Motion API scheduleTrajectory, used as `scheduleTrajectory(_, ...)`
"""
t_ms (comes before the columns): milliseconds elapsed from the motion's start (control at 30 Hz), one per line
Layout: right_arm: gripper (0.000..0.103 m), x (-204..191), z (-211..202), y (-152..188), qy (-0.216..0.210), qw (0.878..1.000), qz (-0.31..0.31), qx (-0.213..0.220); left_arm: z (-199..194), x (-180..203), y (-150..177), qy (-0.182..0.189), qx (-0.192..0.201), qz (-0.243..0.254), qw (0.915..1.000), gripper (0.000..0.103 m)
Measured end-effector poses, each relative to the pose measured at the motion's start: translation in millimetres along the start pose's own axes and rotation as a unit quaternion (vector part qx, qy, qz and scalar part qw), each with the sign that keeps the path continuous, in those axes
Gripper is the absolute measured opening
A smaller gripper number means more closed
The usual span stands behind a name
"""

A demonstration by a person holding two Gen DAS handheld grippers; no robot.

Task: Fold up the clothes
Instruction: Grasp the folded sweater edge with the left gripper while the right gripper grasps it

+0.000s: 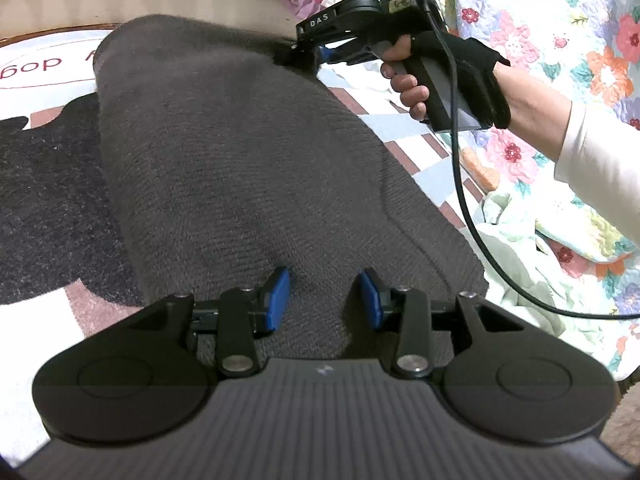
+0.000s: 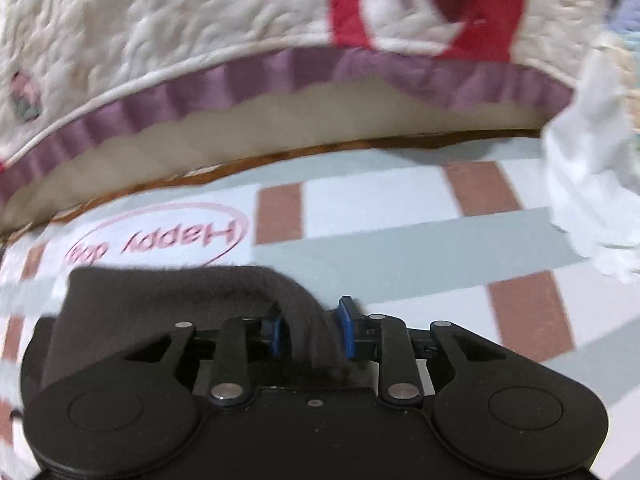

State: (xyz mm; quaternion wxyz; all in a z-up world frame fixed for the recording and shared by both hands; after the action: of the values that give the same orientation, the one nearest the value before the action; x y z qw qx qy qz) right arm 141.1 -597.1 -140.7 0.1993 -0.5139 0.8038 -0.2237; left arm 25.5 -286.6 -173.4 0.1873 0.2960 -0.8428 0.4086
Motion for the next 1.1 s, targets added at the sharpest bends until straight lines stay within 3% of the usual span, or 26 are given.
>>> scheduleTrajectory(133,0.033,7,-24,5,0.064,0.997,-0.002,0.05,-2,-8,6,0.001,0.002,-0.002,1.0,0.039)
scheduleTrajectory(200,0.035,13,-37,5,0.059,0.996,0.027,0.067,0,-12,6,0.006,0.003,-0.009,0.9999,0.039)
scheduleTrajectory(300,0.041,7,-54,18,-0.027,0.996,0.046,0.072,2,-15,4,0.01,0.001,-0.016,0.9998,0.039)
scheduleTrajectory(333,0.045,-1,-58,28,-0.05,0.996,0.028,0.066,2,-15,2,0.011,0.001,-0.017,0.9998,0.04)
scheduleTrajectory(400,0.047,-20,-55,52,-0.054,0.997,-0.041,0.048,1,-15,0,0.012,0.001,-0.02,0.9997,0.04)
scheduleTrajectory(467,0.044,-30,-44,74,-0.031,0.993,-0.106,0.028,-1,-15,0,0.013,0.0,-0.024,0.9996,0.04)
scheduleTrajectory(533,0.043,-22,-35,88,-0.002,0.992,-0.123,0.036,-4,-16,1,0.014,-0.002,-0.026,0.9996,0.041)
scheduleTrajectory(667,0.044,13,-30,93,0.004,0.998,-0.05,0.031,-21,-20,-4,0.025,0.001,-0.02,0.9995,0.041)
scheduleTrajectory(733,0.041,21,-29,93,0.004,0.999,-0.035,0.028,-34,-29,-12,0.023,0.026,-0.035,0.9988,0.048)
scheduleTrajectory(900,0.04,21,-31,96,0.008,0.999,-0.033,0.022,-61,-70,-29,-0.008,0.084,-0.113,0.99,0.055)
scheduleTrajectory(1000,0.044,42,-42,91,0.004,0.999,0.04,0.013,-57,-97,-21,-0.032,0.084,-0.171,0.9812,0.055)
scheduleTrajectory(1033,0.049,52,-46,92,-0.018,0.997,0.079,0.006,-54,-103,-18,-0.028,0.082,-0.189,0.9782,0.055)
scheduleTrajectory(1100,0.06,69,-52,98,-0.1,0.983,0.154,-0.011,-46,-105,-18,-0.015,0.081,-0.202,0.9759,0.055)
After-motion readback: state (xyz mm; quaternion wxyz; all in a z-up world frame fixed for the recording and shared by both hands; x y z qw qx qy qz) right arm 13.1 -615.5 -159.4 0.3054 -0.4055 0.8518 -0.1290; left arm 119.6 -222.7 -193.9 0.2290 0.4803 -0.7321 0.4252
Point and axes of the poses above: each gripper's, at about its wrist camera, not at the fingertips, and z roughly the way its jaws point, x to its right, y to its underside, the point moved 3 cm from there along z, roughly the way its jaws point, and after that the axes turned 4 degrees about y, right-handed, at the moved point
